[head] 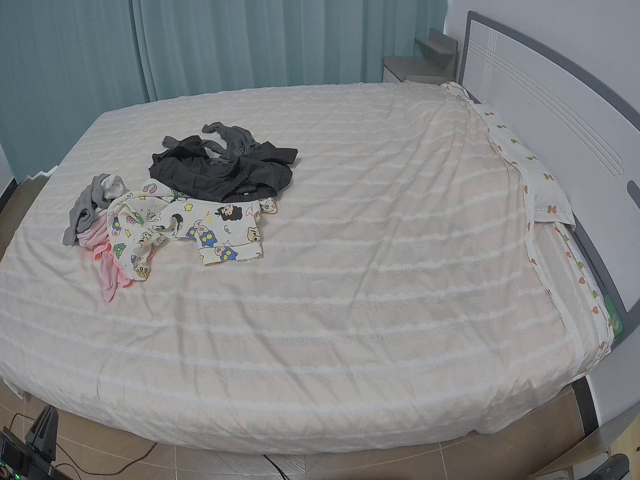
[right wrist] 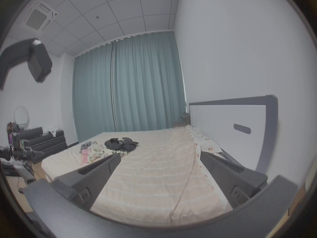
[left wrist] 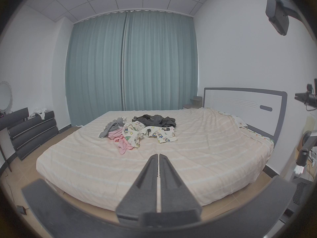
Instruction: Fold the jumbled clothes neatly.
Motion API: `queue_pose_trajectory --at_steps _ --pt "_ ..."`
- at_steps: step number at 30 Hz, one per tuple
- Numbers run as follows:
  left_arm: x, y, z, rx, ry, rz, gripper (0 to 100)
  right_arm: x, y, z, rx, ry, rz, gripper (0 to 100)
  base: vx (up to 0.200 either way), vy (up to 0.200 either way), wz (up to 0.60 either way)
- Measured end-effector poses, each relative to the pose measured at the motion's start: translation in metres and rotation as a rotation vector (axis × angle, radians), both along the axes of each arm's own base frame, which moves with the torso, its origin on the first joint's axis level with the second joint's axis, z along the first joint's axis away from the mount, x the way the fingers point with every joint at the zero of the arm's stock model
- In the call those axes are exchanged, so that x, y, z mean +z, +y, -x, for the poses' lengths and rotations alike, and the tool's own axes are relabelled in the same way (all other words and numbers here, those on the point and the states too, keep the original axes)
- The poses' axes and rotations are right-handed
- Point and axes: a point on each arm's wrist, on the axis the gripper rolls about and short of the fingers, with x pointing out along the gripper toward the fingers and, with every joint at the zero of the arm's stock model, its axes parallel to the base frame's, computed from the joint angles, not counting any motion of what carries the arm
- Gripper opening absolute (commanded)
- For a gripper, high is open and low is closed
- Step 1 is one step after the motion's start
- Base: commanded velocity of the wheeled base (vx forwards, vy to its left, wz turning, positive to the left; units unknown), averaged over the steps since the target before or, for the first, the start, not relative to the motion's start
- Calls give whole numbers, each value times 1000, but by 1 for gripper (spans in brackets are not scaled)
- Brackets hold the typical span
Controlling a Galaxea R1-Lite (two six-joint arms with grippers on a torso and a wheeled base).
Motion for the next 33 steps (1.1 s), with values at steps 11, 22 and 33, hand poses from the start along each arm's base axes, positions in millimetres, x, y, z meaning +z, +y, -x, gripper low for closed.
queue_pose_trajectory --at_steps 11,22,33 --pt "0 0 0 -4 0 2 0 -14 3 -29 138 235 -16 100 0 200 0" --pt "0 0 0 -5 0 3 0 -11 5 -45 209 323 -15 100 0 200 0" --pt "0 0 0 -4 -1 6 0 5 7 -61 244 350 -14 100 0 200 0"
